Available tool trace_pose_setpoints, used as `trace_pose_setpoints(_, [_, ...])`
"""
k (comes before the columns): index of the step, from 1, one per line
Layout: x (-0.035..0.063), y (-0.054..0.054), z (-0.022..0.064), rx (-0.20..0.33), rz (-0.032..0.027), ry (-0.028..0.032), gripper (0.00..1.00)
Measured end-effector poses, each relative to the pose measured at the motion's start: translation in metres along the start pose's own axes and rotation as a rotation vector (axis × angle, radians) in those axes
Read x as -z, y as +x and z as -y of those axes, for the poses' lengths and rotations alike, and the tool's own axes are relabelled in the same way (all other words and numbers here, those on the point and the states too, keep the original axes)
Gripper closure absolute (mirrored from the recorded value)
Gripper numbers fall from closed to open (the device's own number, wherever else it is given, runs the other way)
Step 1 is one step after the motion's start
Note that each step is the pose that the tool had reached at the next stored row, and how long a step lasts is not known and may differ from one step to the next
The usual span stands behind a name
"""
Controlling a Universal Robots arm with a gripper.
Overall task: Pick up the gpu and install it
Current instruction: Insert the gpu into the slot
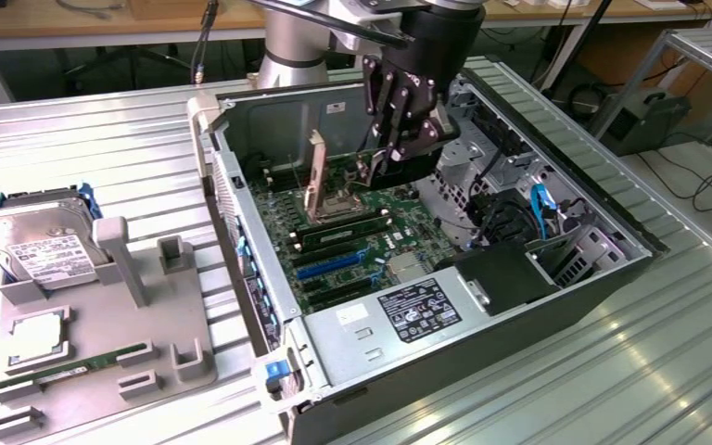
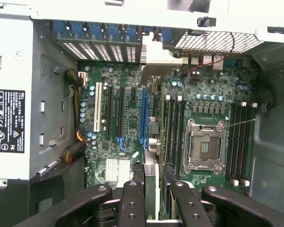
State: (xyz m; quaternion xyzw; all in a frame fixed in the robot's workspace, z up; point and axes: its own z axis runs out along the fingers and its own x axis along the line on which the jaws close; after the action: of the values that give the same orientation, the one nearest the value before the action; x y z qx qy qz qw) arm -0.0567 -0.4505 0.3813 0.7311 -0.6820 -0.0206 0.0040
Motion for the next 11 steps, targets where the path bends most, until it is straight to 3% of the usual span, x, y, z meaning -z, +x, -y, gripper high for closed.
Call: trace_pose_setpoints(11, [0.0, 0.0, 0.0, 0.044, -0.0015, -0.001, 0.74])
